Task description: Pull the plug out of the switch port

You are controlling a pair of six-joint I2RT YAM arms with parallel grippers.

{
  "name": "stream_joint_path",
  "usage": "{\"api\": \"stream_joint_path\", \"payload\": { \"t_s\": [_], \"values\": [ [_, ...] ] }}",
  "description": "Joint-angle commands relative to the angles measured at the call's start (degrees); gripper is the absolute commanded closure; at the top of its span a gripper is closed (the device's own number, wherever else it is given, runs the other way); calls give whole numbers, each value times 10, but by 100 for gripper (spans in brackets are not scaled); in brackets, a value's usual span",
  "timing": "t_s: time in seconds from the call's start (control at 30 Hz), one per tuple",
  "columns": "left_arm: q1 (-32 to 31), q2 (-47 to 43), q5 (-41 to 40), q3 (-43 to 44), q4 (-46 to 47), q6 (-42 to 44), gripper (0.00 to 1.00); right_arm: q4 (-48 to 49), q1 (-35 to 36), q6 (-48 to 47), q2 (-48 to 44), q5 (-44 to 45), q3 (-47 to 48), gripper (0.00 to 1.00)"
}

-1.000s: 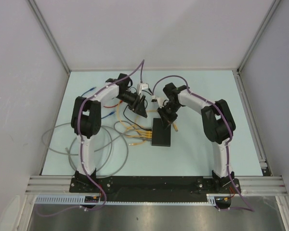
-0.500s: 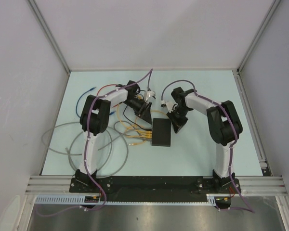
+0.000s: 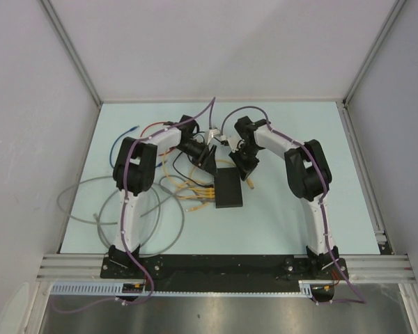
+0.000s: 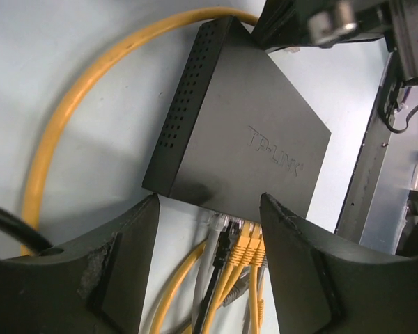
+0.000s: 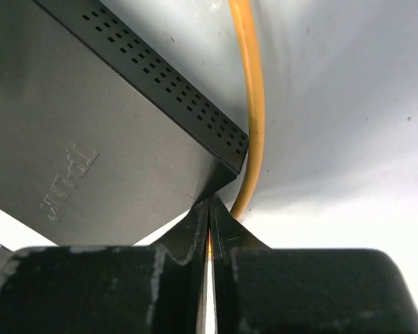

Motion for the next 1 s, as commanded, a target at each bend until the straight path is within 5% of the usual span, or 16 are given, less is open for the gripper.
{"api": "stream_joint_path", "payload": {
  "t_s": [0.0,0.37,0.97],
  "values": [
    [9,-45,-22,-24,22,-14,34,47,8,-10,-7,-1,19,96],
    [28,-75,-17,-53,-8,7,36,55,-5,-50,-132,-131,-13,97],
    [29,15,34,4,-41,3,45,95,28,-5,-26,-130,-63,100]
  ]
}}
